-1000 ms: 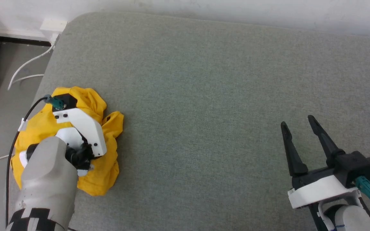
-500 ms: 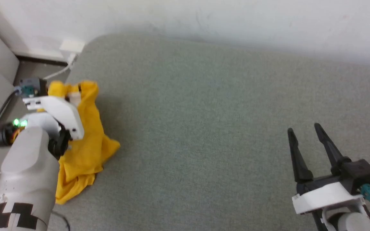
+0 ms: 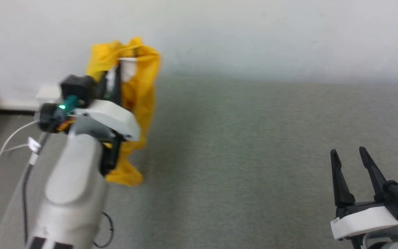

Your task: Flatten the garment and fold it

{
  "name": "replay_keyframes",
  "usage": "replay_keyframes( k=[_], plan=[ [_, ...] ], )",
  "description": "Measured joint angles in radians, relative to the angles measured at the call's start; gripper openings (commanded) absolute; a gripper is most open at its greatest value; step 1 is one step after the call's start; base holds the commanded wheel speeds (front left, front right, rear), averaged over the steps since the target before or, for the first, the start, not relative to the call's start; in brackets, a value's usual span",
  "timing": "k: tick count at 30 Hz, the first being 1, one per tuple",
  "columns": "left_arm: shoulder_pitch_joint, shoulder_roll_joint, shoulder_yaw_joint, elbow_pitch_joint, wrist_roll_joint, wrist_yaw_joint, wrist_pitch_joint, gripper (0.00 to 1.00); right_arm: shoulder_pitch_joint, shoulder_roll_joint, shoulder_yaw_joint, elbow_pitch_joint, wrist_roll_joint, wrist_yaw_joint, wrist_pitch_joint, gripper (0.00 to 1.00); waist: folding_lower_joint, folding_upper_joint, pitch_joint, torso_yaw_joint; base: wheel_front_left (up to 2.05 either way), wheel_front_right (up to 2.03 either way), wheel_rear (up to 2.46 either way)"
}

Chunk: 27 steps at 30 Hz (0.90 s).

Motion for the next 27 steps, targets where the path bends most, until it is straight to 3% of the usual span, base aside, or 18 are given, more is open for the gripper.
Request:
replay_keyframes(
  k=[6,10,16,19,20,21,27],
  plan=[
    [0.082,-0.117,-0.087,-0.189,-0.013,0.000,0.003,0.00,0.013,0.000,-0.026,-0.019,0.000,0.000,0.018,1.00,0.0000,0.0000,-0.008,-0.121,0.00,0.00,0.00],
    [0.173,-0.160,-0.159,-0.249,-0.061,0.007,0.020,0.00,0.022,0.000,-0.042,-0.025,0.002,0.000,0.026,1.00,0.0000,0.0000,-0.006,-0.204,0.00,0.00,0.00],
    [0.404,-0.172,-0.229,-0.158,-0.134,0.073,0.032,0.00,0.029,0.000,-0.036,-0.025,0.019,0.000,0.031,1.00,0.0000,0.0000,0.005,-0.308,0.00,0.00,0.00],
    [0.477,-0.172,-0.253,-0.095,-0.142,0.083,0.021,0.00,0.032,0.000,-0.028,-0.024,0.026,0.000,0.031,1.00,0.0001,0.0000,0.017,-0.341,0.00,0.00,0.00],
    [0.490,-0.172,-0.257,-0.083,-0.144,0.083,0.011,0.32,0.033,0.000,-0.026,-0.024,0.026,0.000,0.031,1.00,0.0000,0.0000,0.023,-0.347,0.00,0.00,0.00],
    [0.496,-0.172,-0.262,-0.075,-0.145,0.083,0.000,1.00,0.033,0.000,-0.025,-0.024,0.026,0.000,0.031,1.00,0.0001,0.0000,0.029,-0.350,0.00,0.00,0.00],
    [0.495,-0.172,-0.274,-0.091,-0.134,0.079,-0.065,1.00,0.033,0.000,-0.015,-0.029,0.024,0.000,0.031,1.00,0.0002,0.0000,0.041,-0.332,0.00,0.00,0.00]
  ],
)
